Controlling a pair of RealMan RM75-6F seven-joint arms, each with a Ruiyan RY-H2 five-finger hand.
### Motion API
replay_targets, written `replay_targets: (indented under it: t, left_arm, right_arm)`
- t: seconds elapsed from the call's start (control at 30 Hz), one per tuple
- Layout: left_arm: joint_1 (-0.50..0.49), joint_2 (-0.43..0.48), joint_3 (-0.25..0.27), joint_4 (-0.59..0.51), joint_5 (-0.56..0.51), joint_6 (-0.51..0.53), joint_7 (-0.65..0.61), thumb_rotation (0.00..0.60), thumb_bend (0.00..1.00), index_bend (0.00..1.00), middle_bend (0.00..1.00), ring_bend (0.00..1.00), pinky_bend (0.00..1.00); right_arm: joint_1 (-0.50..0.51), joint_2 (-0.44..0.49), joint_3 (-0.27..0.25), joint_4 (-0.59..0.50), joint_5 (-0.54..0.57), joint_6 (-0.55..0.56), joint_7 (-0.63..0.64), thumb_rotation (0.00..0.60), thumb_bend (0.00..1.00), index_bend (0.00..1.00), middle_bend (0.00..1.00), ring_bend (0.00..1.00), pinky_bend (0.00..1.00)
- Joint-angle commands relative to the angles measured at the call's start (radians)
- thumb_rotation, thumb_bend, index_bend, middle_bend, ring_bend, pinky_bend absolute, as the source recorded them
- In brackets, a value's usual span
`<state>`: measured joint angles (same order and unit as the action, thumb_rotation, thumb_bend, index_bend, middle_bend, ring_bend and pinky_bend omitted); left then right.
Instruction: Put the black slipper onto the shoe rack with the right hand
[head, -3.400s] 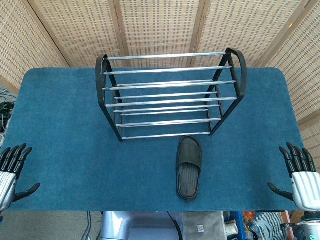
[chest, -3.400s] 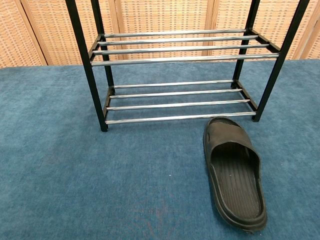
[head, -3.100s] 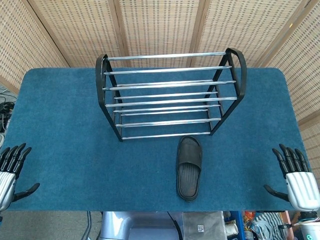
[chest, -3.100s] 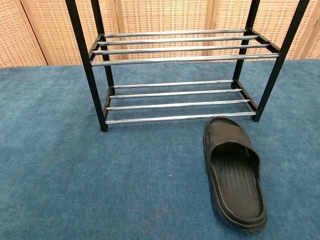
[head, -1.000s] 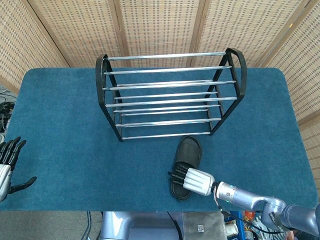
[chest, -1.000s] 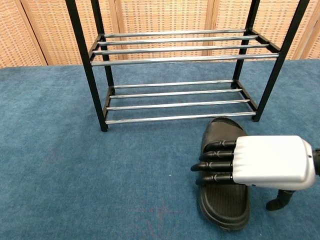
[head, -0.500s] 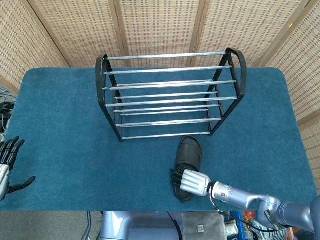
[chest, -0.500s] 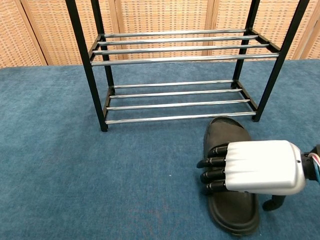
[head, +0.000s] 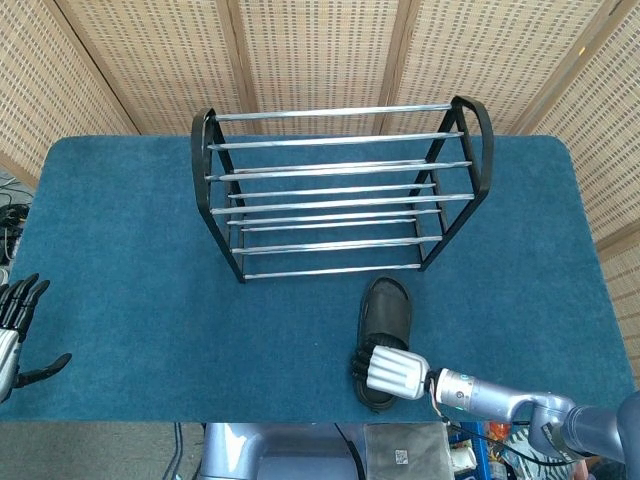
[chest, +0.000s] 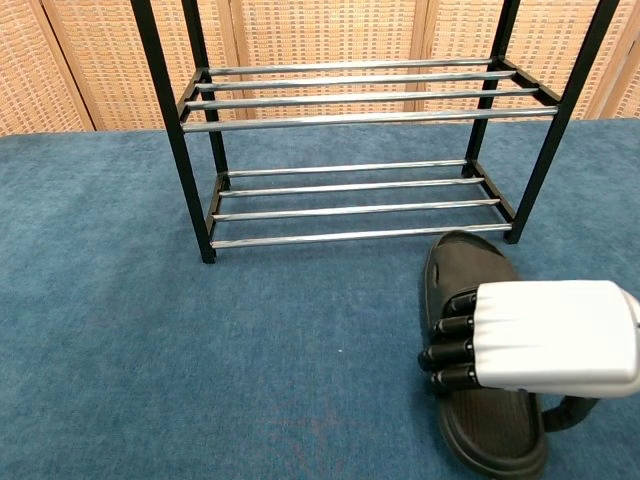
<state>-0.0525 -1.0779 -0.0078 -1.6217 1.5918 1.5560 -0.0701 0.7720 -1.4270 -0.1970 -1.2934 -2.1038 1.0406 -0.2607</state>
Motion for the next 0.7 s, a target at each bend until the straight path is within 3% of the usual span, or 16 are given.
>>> replay_targets:
  t: [0.03, 0.5, 0.7]
  left_arm:
    - [0.0, 0.0, 0.001, 0.0, 0.001, 0.0, 0.002, 0.6, 0.17, 0.0, 0.0, 0.0, 0.0]
    - [0.002, -0.006, 0.006, -0.005, 0.012, 0.003, 0.022, 0.6, 0.17, 0.0, 0.0, 0.0, 0.0]
    - [-0.001, -0.01, 0.005, -0.008, 0.006, -0.005, 0.036, 0.6, 0.17, 0.0, 0.0, 0.0, 0.0]
  right_arm:
    - [-0.018, 0.033, -0.017, -0.008, -0.028, 0.06, -0.019, 0.6, 0.5, 0.55, 0.55, 0.37, 0.39]
    - [-0.058, 0.292, -0.074, -0.201, -0.17, 0.277, -0.124, 0.6, 0.5, 0.55, 0.54, 0.37, 0.4]
    - [-0.033, 0.38, -0.054, -0.287, -0.205, 0.289, -0.146, 0.6, 0.5, 0.55, 0.54, 0.37, 0.4]
